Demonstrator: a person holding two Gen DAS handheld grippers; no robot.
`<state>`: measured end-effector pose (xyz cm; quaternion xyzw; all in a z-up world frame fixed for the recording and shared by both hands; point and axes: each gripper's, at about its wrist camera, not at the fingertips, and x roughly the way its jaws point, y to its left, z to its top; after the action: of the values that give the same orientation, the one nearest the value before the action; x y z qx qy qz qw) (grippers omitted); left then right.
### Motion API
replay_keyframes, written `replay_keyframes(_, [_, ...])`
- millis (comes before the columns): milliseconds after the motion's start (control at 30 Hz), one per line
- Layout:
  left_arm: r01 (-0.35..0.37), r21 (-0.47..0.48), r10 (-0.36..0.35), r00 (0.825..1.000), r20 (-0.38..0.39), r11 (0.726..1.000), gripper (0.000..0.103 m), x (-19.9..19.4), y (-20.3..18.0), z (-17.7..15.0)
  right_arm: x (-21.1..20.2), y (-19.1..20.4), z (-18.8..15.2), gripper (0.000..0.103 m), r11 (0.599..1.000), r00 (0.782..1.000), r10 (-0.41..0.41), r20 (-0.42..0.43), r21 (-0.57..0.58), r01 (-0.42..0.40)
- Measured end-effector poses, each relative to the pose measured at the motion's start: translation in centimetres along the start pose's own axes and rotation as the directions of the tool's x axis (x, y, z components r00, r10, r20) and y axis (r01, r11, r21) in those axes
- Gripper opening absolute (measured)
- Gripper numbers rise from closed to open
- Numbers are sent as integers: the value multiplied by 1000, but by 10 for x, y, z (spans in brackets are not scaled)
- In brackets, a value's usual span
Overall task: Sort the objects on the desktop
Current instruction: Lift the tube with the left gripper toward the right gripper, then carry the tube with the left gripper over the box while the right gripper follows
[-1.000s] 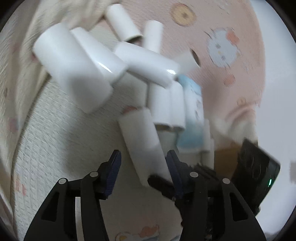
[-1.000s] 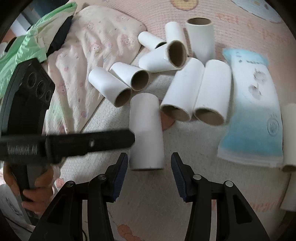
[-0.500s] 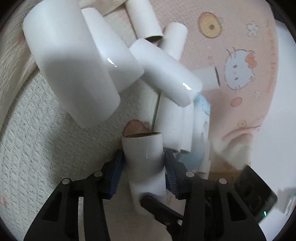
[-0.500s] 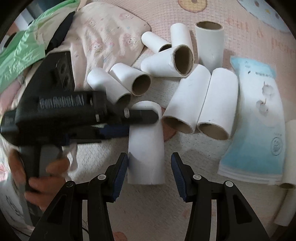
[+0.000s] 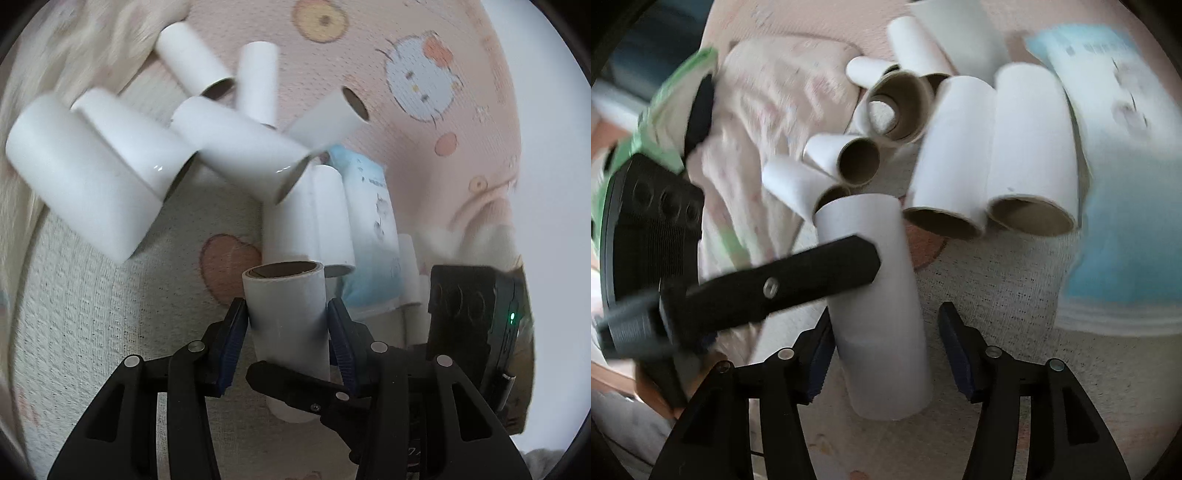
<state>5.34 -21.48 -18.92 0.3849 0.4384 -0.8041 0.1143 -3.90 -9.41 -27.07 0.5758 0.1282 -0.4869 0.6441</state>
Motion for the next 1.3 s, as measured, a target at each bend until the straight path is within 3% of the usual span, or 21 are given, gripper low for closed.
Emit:
replay_keyframes(267, [-36,132,33,999,25,991,48,-15,-21,-11,-7,30,0,48,986,990,-140,-30,-100,137])
replay_keyframes(433, [15,169,-29,996,82,985,48,-36,-41,-13,-42,55,1,48,953,975,-210,69,-206,220])
replay_keyframes(600, [8,251,-40,991,126,968,48,-52,-73,-14,-72,76,-7,46,919,955,-243,169,-276,283])
replay_keyframes(1000, [36,388,-109,980,166,921,48,-82,-150,-18,-151,97,-16,44,875,914,-264,307,-323,361])
replay_keyframes(1300, [64,508,-173,970,170,859,48,-98,-225,-18,-228,109,-27,44,840,848,-301,436,-300,452])
